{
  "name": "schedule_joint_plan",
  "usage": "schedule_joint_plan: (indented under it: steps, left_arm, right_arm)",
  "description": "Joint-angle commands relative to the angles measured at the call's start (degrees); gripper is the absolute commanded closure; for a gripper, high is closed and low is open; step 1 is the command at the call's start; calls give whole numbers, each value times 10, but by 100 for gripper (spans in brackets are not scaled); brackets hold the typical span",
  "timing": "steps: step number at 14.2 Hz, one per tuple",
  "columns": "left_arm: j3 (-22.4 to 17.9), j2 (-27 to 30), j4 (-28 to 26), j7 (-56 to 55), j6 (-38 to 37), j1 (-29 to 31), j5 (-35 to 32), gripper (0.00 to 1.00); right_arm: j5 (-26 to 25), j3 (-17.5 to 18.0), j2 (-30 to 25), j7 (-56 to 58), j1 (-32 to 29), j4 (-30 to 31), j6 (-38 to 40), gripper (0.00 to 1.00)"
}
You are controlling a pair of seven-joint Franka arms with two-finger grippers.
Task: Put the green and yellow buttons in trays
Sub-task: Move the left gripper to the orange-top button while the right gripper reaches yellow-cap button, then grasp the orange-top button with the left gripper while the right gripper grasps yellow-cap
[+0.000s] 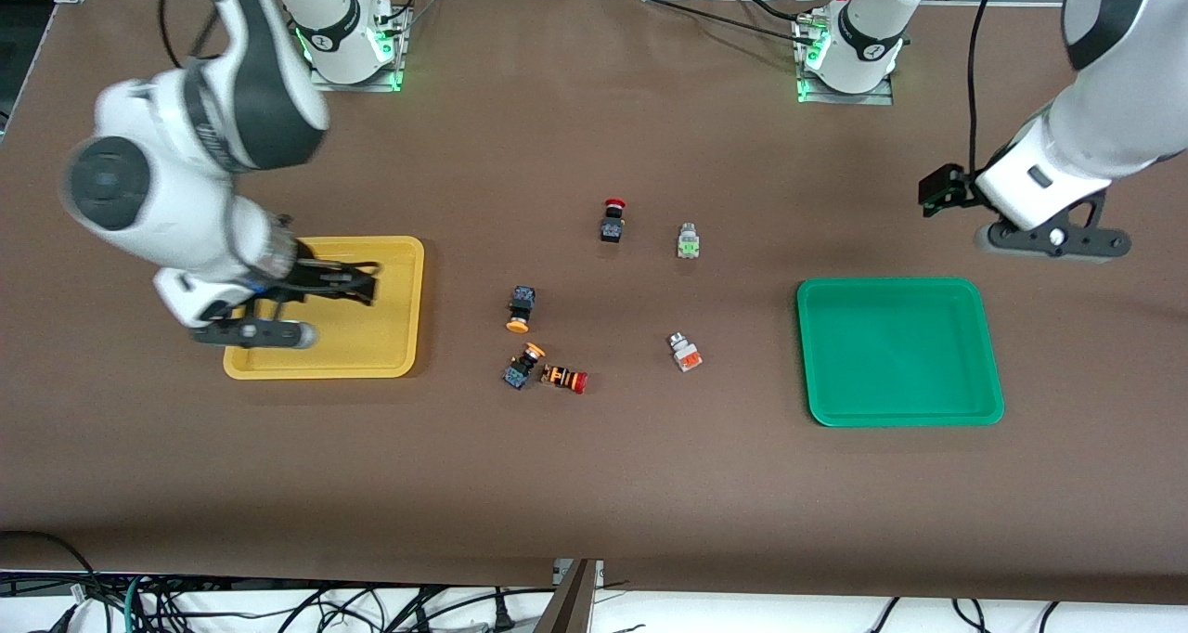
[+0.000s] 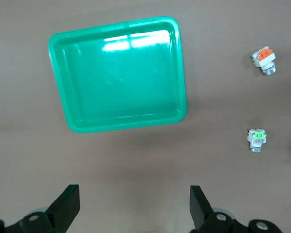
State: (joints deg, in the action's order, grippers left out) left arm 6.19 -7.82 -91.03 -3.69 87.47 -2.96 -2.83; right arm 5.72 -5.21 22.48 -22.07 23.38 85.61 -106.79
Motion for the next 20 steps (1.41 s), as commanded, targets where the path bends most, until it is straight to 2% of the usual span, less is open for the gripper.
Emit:
schedule_joint_plan:
  steps: [1, 4, 9, 15, 17, 20]
  left_arm:
    - [-1, -88, 22, 4, 26, -3, 39, 0]
    - [0, -168, 26, 3, 136, -16, 48, 0]
    - [0, -227, 26, -36, 250, -73, 49, 0]
    - [-1, -287, 29, -195, 356, -158, 61, 0]
    - [-1, -319, 53, -232, 389, -158, 63, 0]
    - [-1, -364, 110, -321, 398, -168, 74, 0]
  right_arm:
    - [-1, -8, 37, -104, 66, 13, -62, 1]
    - [-9, -8, 60, -189, 111, 46, -132, 1]
    - [-23, -8, 64, -277, 146, 141, -264, 1]
    - [-38, -14, 101, -331, 178, 155, -332, 2]
    - [-40, -14, 113, -330, 178, 171, -367, 2]
    - [-45, -14, 112, -330, 180, 201, -399, 2]
